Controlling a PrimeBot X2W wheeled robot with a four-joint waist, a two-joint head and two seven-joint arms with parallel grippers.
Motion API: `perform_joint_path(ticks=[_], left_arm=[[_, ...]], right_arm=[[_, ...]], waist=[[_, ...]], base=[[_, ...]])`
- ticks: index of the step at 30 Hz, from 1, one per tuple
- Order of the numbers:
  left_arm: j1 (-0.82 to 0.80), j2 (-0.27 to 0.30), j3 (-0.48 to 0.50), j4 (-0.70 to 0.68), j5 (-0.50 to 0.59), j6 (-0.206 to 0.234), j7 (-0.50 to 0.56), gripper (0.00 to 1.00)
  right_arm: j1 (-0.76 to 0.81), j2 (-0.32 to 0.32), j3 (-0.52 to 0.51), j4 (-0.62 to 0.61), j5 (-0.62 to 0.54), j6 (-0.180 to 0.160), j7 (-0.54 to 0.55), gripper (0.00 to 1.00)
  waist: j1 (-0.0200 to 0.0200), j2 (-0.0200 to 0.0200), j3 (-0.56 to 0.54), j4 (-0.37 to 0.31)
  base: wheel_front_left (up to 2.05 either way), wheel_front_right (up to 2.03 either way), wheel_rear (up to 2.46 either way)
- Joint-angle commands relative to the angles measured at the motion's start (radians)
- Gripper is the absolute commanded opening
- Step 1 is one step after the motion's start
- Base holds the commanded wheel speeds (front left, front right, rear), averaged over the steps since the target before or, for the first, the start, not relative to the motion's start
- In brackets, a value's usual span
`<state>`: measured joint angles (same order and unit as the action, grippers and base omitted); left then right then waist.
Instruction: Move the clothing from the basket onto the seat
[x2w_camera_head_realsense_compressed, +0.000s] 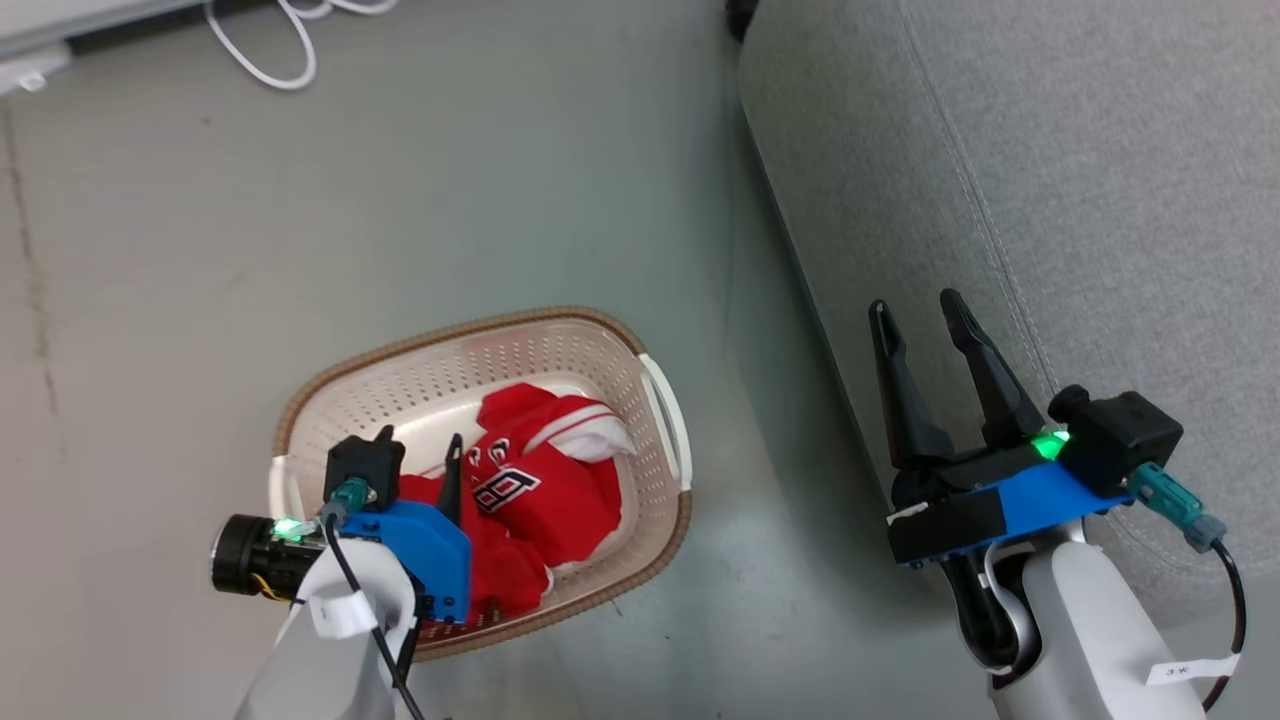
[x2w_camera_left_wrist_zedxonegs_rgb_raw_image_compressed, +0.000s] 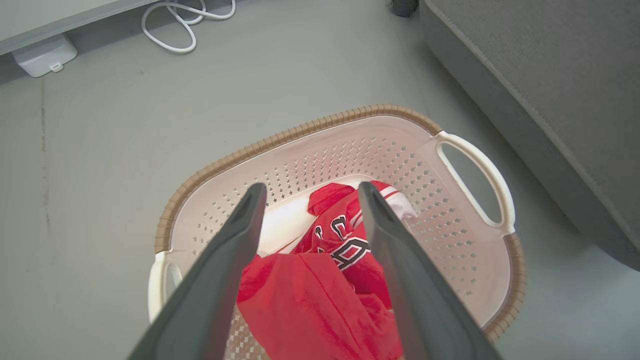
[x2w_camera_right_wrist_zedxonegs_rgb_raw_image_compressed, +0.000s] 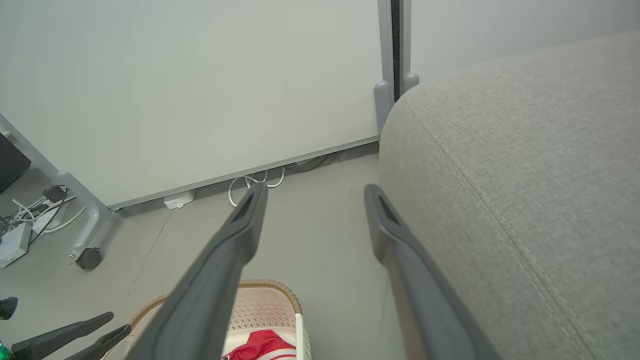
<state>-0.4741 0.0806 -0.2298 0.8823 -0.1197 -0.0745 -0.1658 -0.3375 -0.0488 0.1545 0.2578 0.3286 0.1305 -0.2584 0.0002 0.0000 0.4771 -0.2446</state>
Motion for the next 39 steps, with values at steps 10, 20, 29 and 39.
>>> perform_joint_path(ticks=[10,20,29,39], left_arm=[[-0.129,0.022,-0.012,0.162,0.003,0.02,0.121,1.0],[-0.184,0.033,-0.048,0.257,0.025,0.05,0.187,1.0],[-0.222,0.04,-0.098,0.323,0.064,0.097,0.254,1.0],[-0.239,0.038,-0.12,0.365,0.062,0.123,0.345,0.44]], right_arm=[[-0.08,-0.003,0.068,-0.044,0.031,0.0,-0.008,1.0],[-0.115,-0.003,0.137,-0.076,0.04,0.0,-0.007,1.0],[-0.124,-0.003,0.15,-0.08,0.049,0.0,-0.007,1.0],[-0.133,-0.003,0.159,-0.077,0.059,0.0,-0.007,1.0]], waist=[[-0.0002,0.0,0.134,-0.066],[-0.0002,0.0,0.183,-0.088],[-0.0002,0.0,0.206,-0.099],[-0.0002,0.0,0.218,-0.108]], base=[[0.0,0.0,0.0],[0.0,0.0,0.0],[0.0,0.0,0.0],[0.0,0.0,0.0]])
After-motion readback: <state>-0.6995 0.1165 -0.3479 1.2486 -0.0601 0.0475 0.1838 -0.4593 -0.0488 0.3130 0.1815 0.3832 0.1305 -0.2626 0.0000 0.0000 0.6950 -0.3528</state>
